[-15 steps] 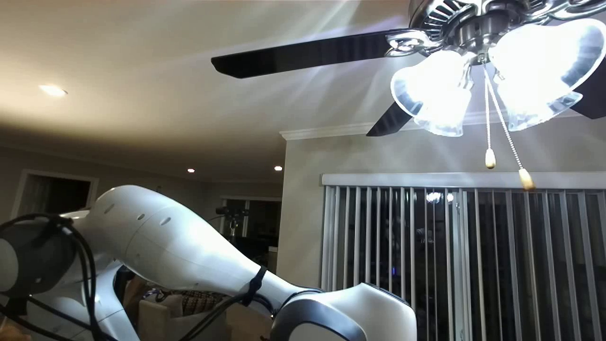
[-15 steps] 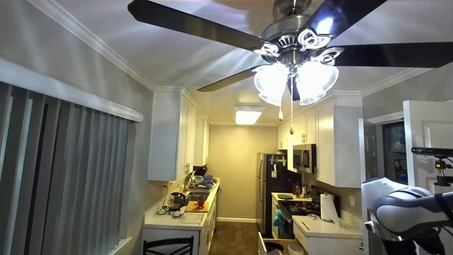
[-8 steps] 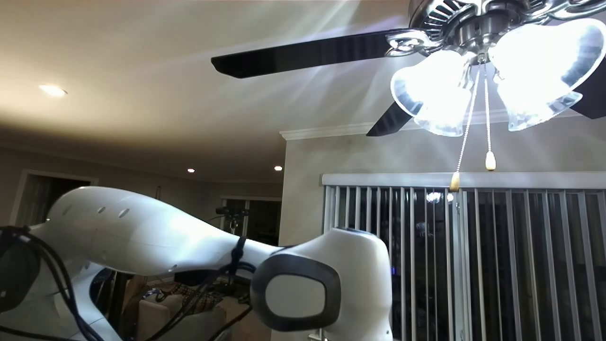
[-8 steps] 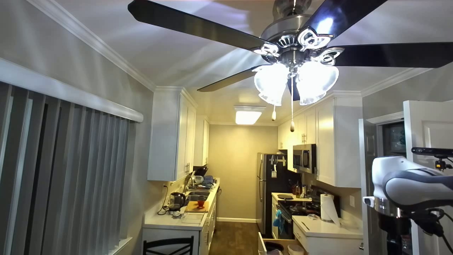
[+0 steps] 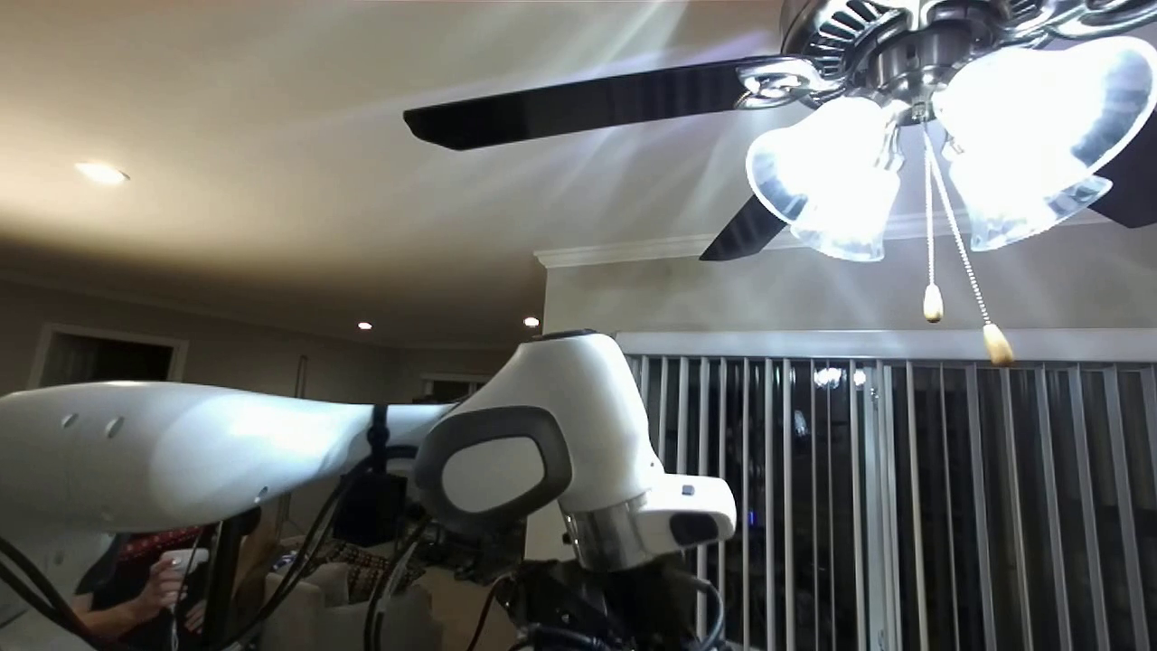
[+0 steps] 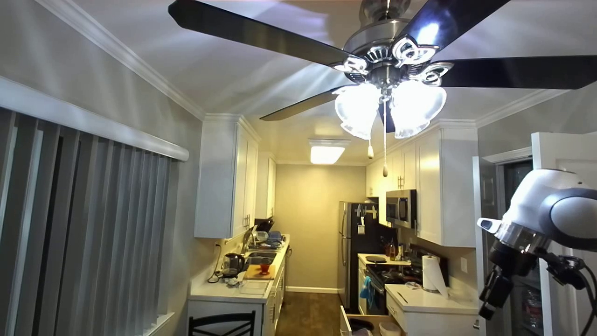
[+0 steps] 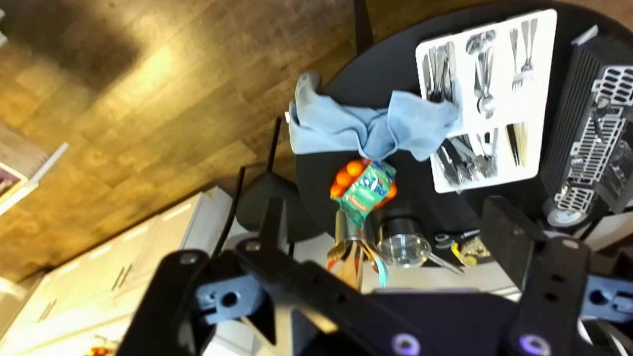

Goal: Turn off the chandelier.

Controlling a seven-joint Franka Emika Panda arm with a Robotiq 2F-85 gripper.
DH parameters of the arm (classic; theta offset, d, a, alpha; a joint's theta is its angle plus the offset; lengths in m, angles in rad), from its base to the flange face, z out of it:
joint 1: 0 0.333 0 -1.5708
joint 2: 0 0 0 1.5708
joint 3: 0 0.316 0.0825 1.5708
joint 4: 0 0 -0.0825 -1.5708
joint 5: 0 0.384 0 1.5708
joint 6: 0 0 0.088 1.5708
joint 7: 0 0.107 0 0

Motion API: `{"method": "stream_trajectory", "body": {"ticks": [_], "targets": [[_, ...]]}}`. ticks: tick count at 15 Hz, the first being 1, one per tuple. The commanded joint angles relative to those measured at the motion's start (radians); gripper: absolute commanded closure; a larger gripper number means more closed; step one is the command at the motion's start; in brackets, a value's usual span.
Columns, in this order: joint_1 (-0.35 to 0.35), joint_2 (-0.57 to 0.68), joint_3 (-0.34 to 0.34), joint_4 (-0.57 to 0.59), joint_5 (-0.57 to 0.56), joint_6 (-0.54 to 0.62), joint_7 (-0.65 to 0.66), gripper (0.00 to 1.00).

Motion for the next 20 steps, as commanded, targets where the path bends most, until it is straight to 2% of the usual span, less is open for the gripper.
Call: {"method": "stream_trajectory", "body": {"ticks": [1, 3, 5, 6, 8, 13, 14, 16, 19, 20], "targets": [[0.053, -0.034, 0.076, 0.01, 0.075, 0.161, 0.091, 0.0], [0.058, -0.025, 0.128, 0.031, 0.099, 0.264, 0.176, 0.0], [0.03, -0.019, 0.187, 0.039, 0.091, 0.362, 0.277, 0.0], [0.055, -0.032, 0.143, 0.032, 0.074, 0.289, 0.213, 0.0], [0.054, -0.032, 0.159, 0.035, 0.073, 0.298, 0.227, 0.0], [0.053, -0.032, 0.144, 0.034, 0.075, 0.298, 0.225, 0.0], [0.028, -0.056, 0.139, -0.017, 0.072, 0.377, 0.248, 0.0], [0.019, -0.074, 0.12, -0.078, 0.106, 0.504, 0.295, 0.0], [0.012, -0.063, 0.127, -0.112, 0.14, 0.673, 0.368, 0.0], [0.012, -0.141, 0.161, -0.194, 0.162, 0.723, 0.412, 0.0]]}}
